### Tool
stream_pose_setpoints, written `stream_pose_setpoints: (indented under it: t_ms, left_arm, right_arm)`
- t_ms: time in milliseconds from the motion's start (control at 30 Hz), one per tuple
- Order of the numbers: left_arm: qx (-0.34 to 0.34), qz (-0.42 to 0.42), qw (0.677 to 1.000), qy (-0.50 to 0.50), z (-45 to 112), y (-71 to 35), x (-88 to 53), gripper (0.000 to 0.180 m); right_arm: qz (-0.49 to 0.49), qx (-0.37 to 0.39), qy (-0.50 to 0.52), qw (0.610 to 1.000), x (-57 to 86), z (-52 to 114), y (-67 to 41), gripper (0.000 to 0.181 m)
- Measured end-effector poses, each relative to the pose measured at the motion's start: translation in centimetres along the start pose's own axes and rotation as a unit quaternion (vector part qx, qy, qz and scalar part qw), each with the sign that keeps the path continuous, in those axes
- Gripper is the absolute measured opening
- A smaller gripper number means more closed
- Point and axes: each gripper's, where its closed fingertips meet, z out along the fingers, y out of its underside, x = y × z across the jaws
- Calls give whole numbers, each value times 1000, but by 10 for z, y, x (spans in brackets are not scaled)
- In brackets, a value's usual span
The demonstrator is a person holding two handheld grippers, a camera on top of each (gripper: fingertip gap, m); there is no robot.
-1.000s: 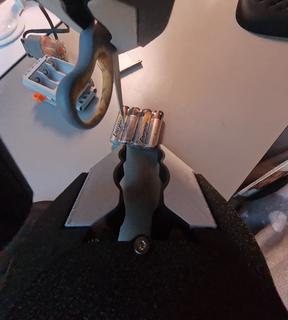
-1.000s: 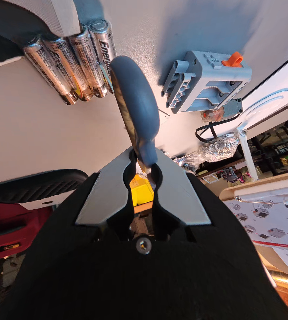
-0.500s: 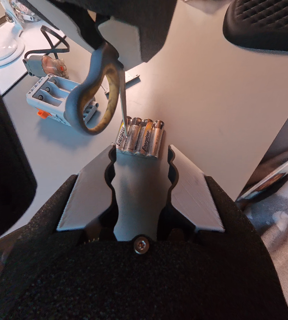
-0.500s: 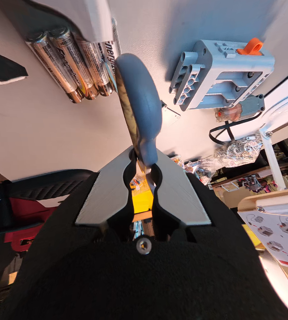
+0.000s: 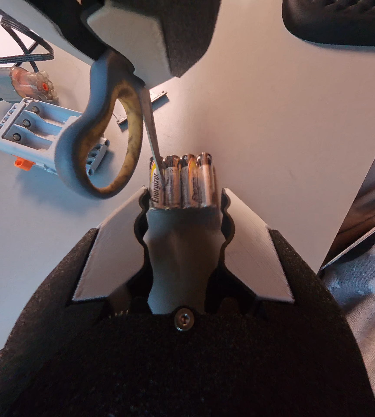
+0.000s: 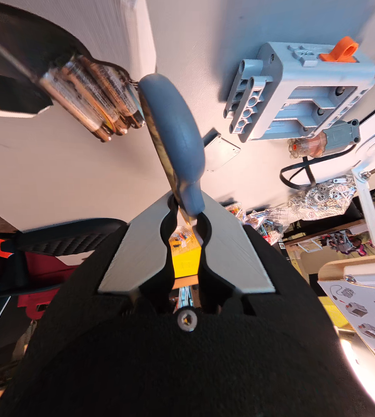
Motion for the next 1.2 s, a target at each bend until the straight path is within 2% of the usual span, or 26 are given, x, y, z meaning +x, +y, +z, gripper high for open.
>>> stream_pose_setpoints:
  t_ms: [1200]
  left_arm:
    - [1, 5, 1000, -3, -2, 1, 1, 57]
  right_arm:
    - [17, 24, 37, 999, 0, 15, 19, 10]
